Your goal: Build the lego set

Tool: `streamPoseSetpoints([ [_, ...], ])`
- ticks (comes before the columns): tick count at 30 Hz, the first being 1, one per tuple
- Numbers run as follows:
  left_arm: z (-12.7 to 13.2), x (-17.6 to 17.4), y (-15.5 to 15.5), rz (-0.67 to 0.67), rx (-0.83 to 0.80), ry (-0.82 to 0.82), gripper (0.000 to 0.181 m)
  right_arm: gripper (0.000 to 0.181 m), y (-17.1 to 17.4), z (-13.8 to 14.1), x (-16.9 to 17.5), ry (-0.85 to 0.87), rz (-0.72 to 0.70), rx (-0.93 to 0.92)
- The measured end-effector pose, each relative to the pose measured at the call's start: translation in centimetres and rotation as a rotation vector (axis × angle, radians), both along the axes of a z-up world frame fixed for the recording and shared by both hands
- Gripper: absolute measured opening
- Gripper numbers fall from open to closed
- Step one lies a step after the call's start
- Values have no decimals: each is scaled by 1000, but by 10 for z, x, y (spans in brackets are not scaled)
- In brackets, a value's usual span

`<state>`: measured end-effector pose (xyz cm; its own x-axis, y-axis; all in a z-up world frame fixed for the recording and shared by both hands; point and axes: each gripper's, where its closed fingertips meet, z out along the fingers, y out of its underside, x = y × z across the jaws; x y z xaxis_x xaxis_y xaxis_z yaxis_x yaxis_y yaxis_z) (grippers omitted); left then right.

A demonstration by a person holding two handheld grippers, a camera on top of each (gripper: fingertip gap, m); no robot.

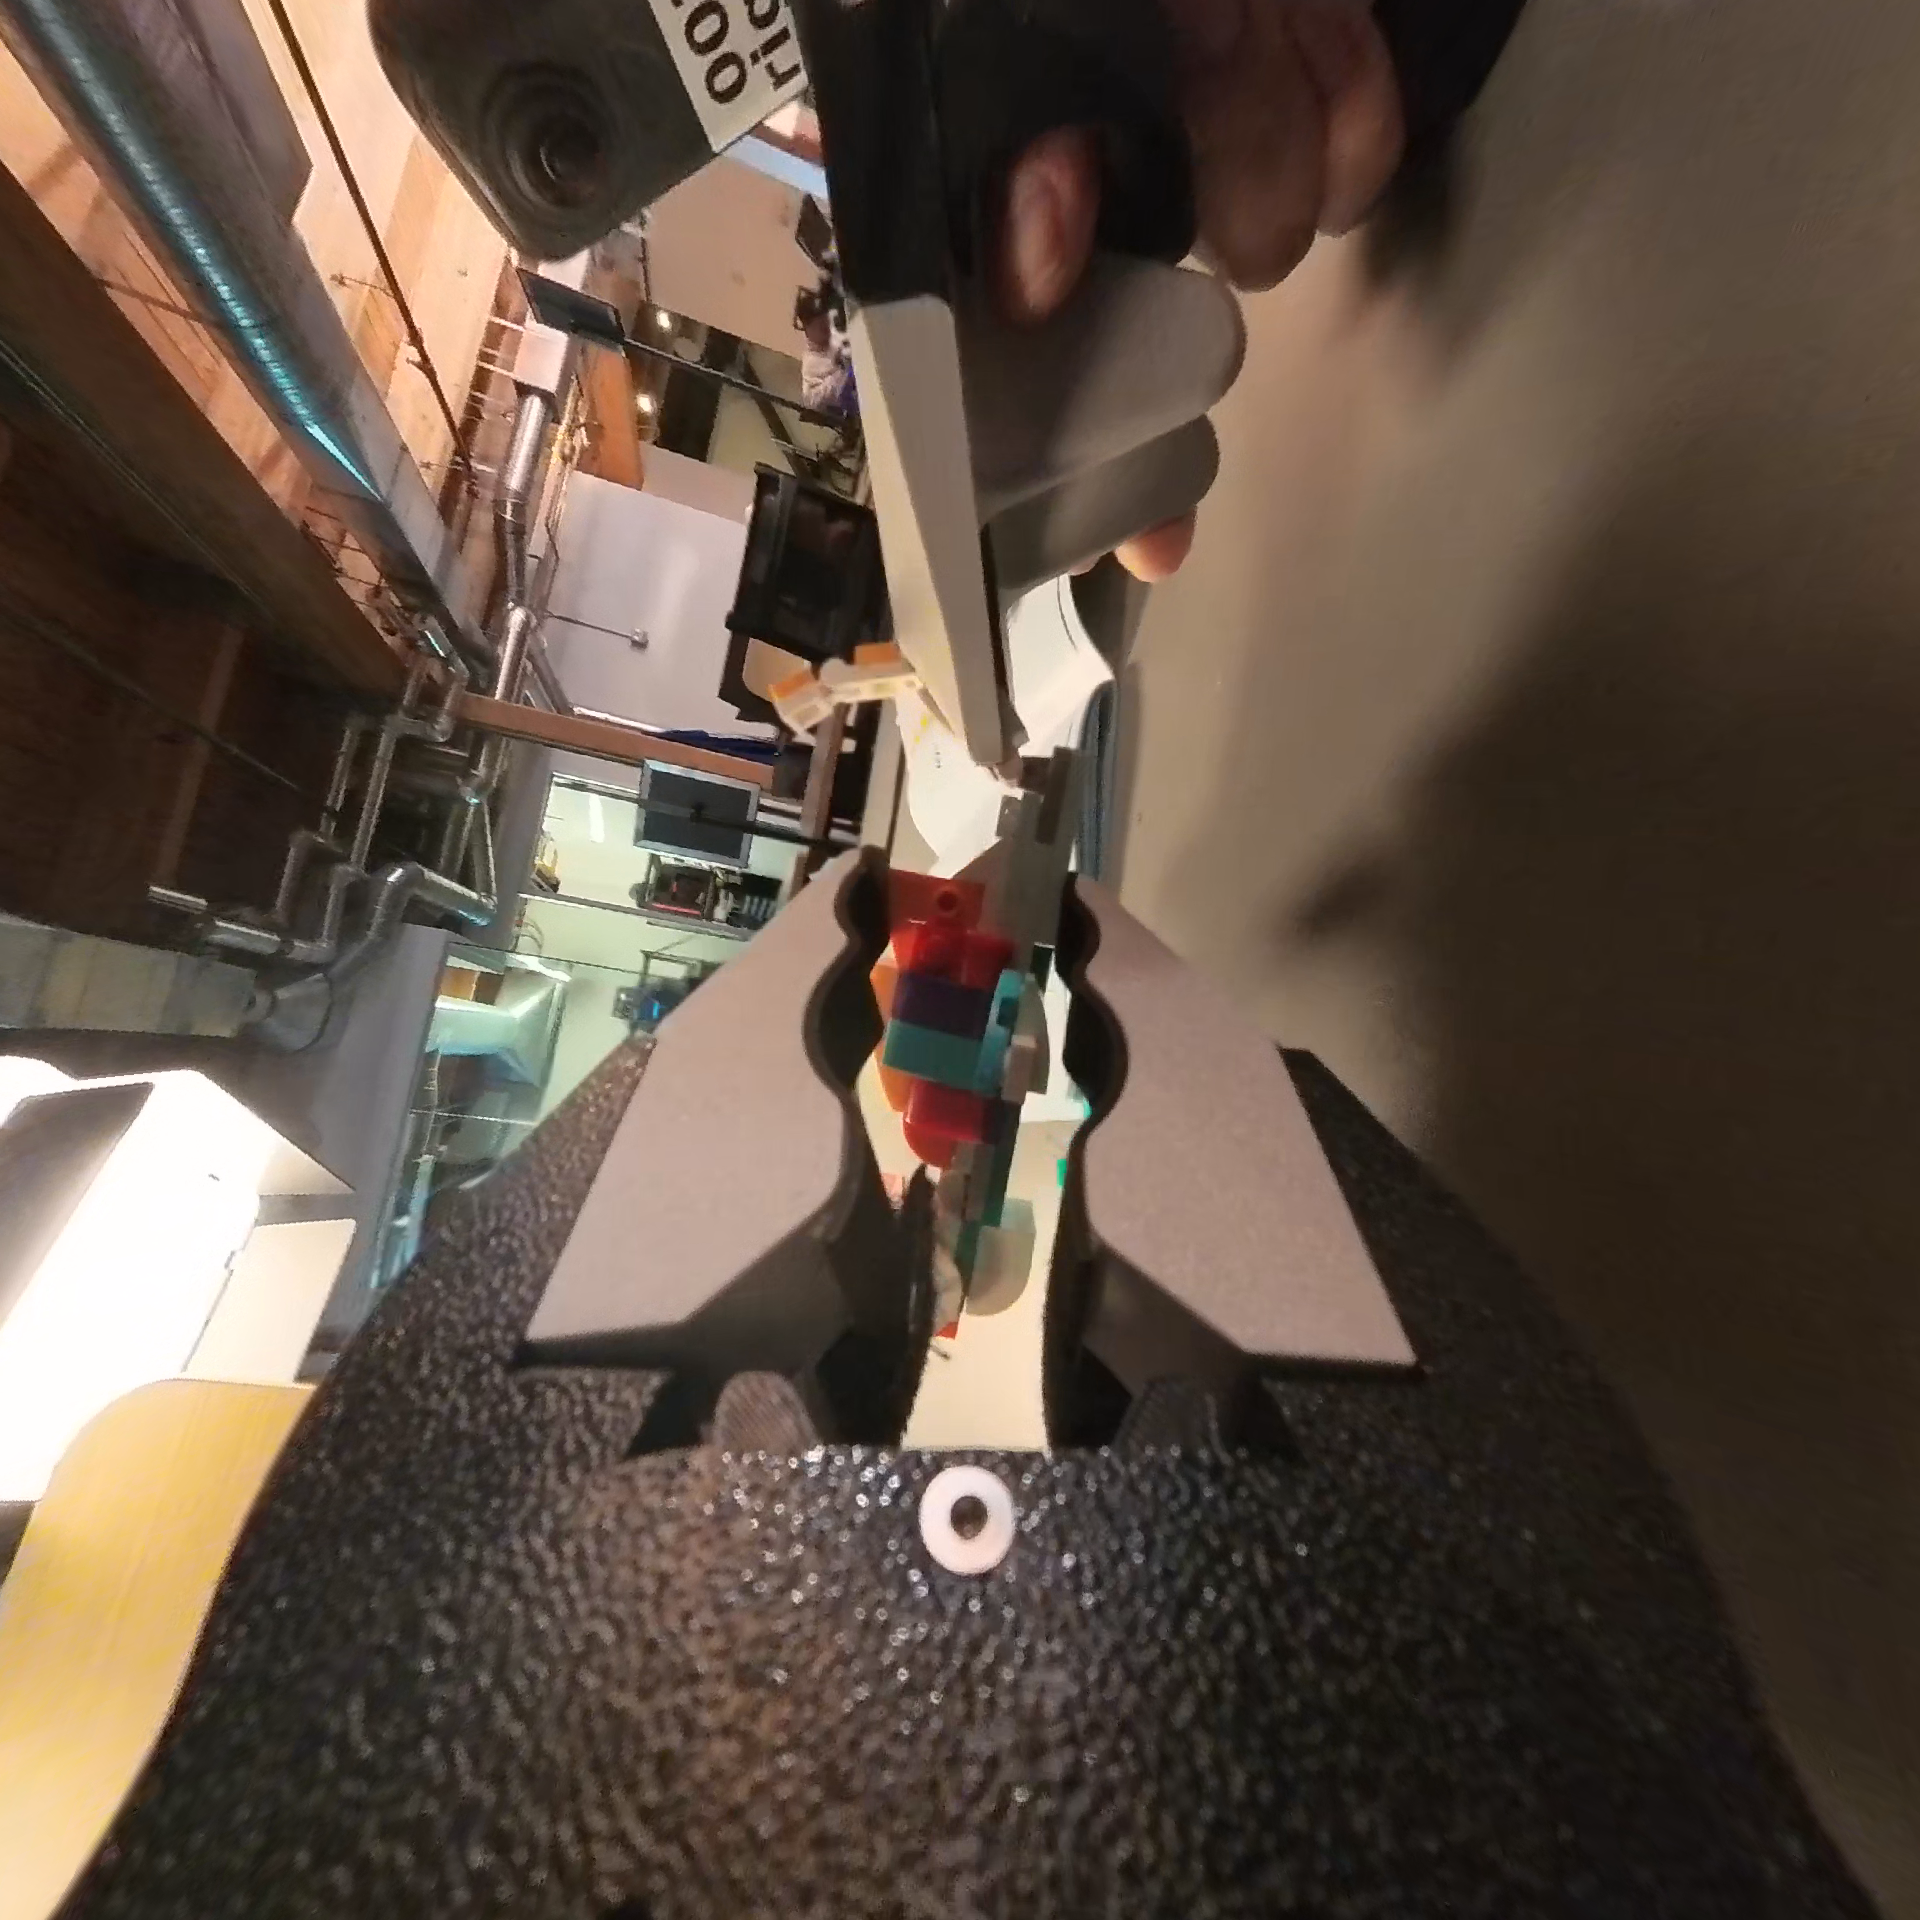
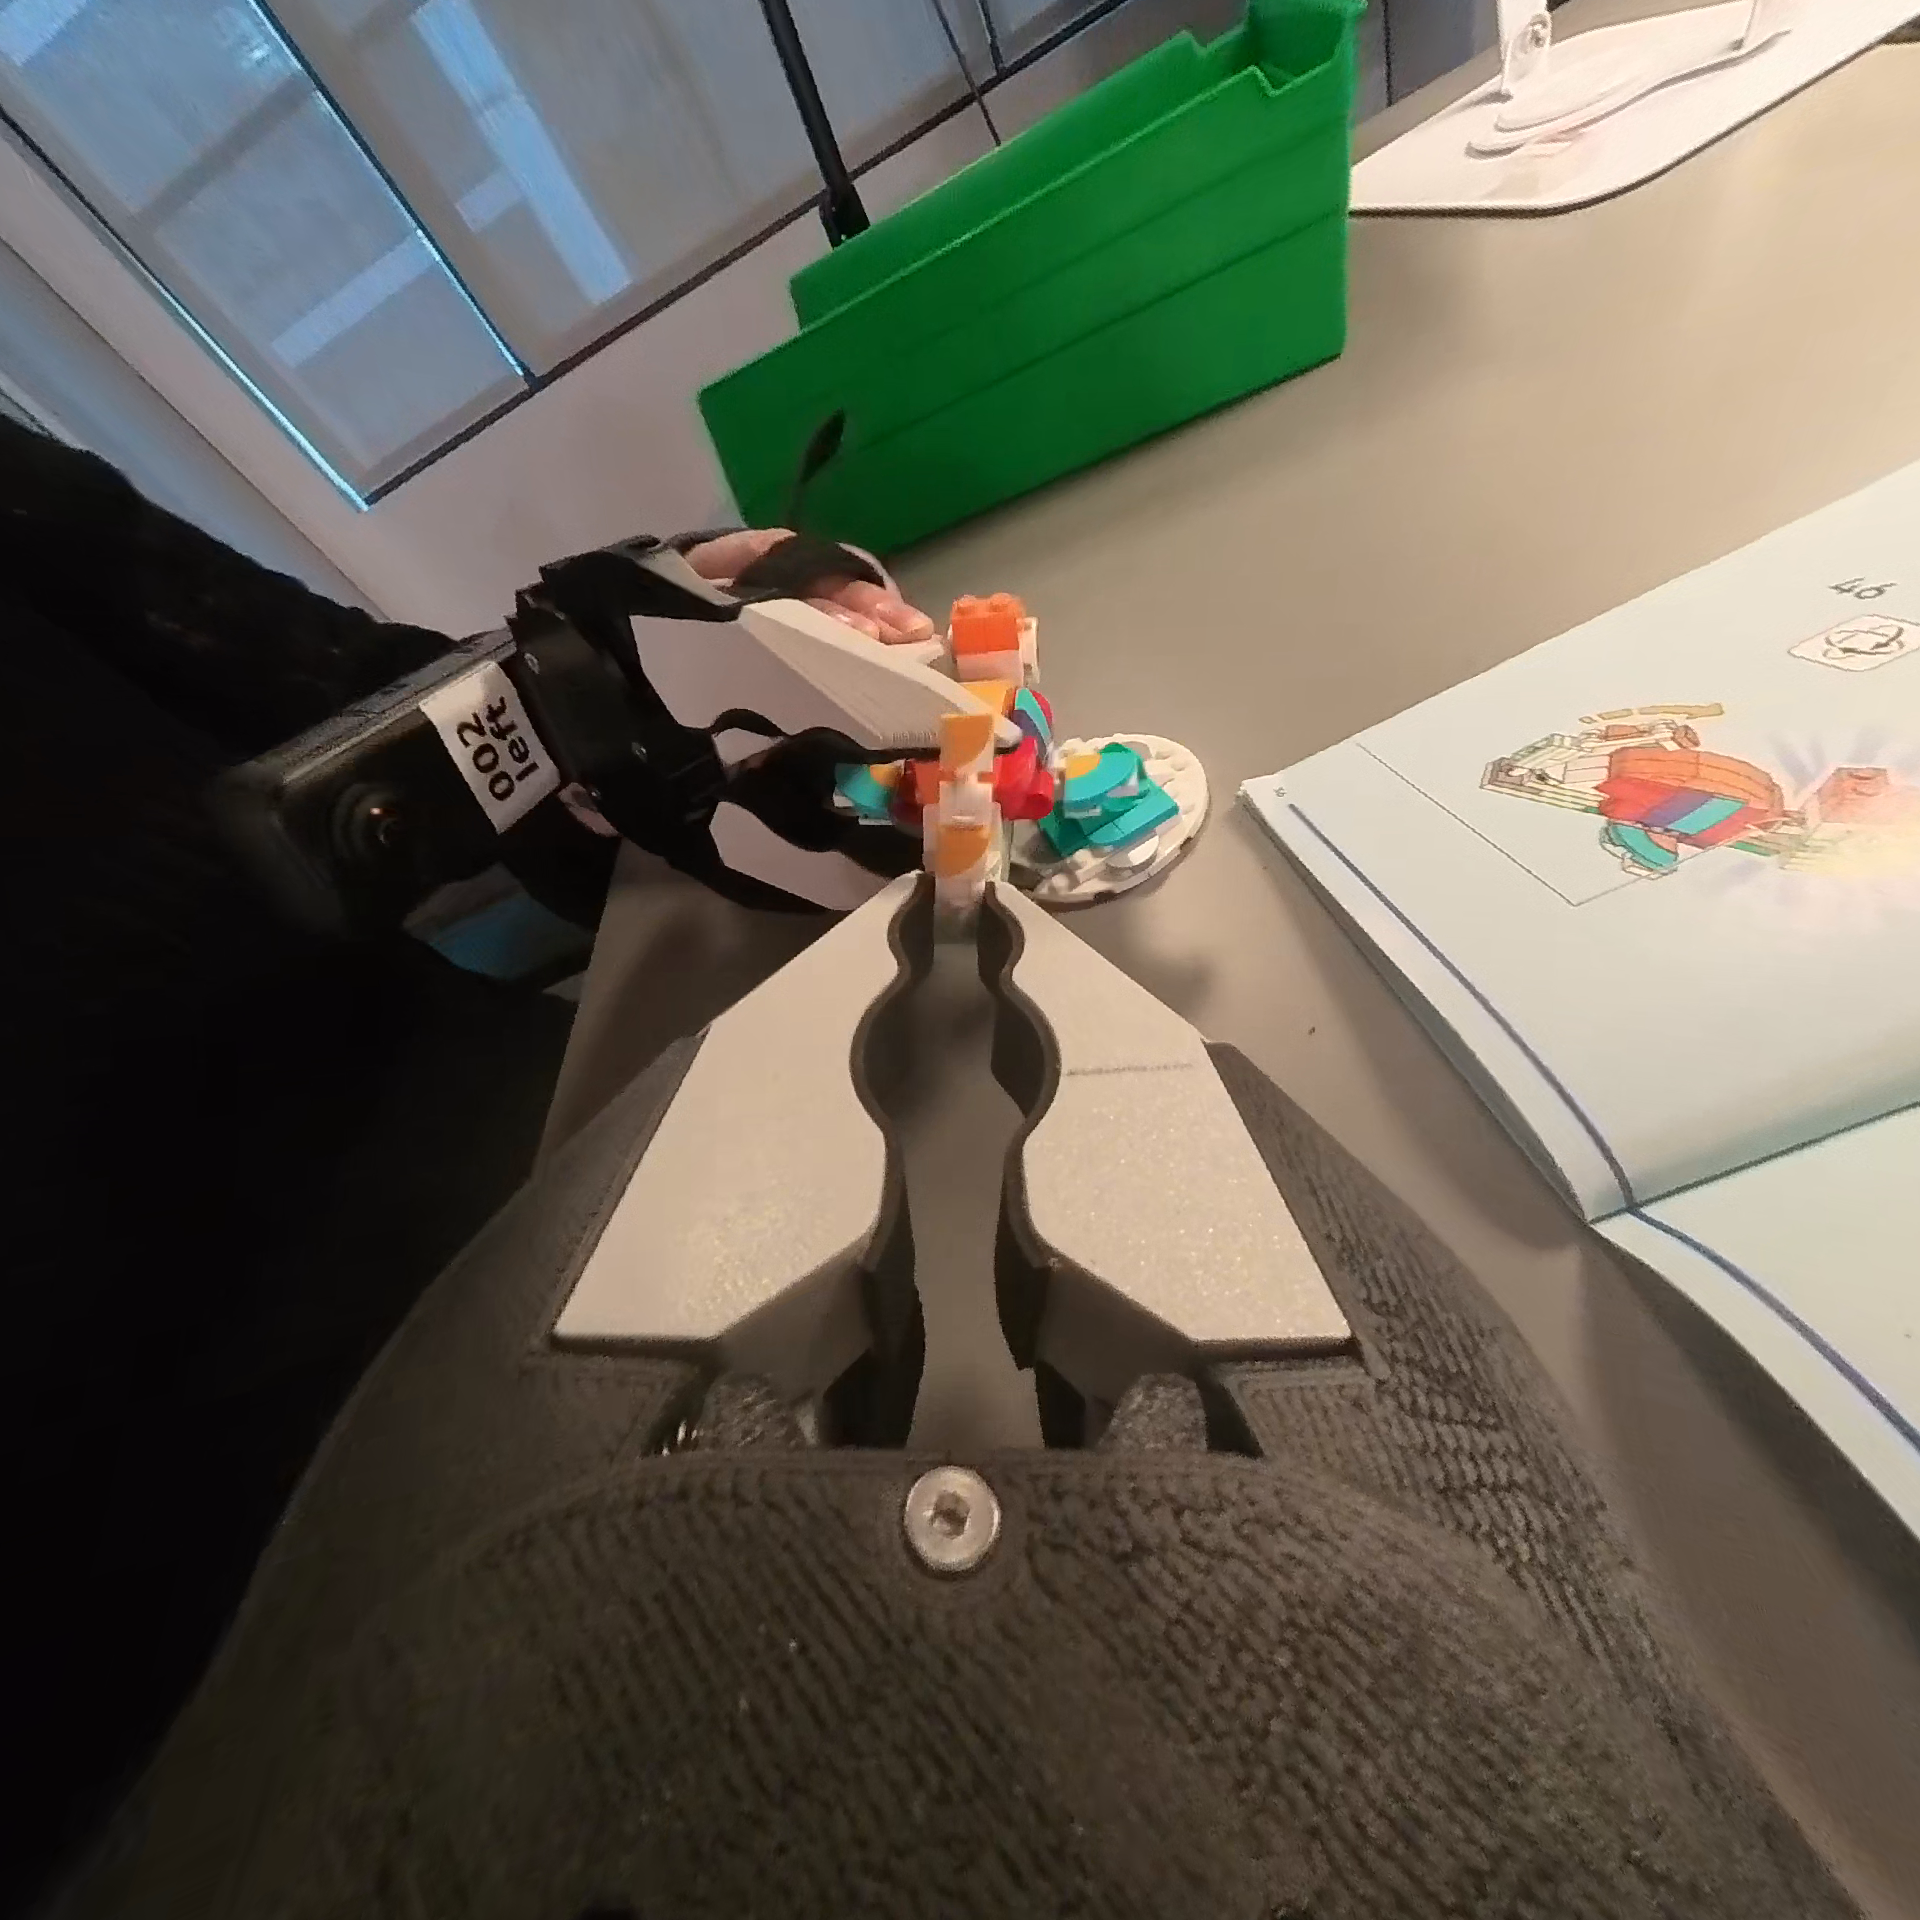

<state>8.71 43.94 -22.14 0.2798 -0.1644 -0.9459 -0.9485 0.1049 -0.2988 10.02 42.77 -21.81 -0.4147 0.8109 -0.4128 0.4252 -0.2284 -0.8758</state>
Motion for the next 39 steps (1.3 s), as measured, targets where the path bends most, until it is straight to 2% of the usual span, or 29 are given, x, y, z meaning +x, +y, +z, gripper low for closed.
streamPoseSetpoints([
  [13,10,-1,-3,30,105,134,29,6,-4,0,3,12,12,35],
  [39,-7,3,-3,36,77,357,29,6,-6,-24,4,-93,15,247],
])
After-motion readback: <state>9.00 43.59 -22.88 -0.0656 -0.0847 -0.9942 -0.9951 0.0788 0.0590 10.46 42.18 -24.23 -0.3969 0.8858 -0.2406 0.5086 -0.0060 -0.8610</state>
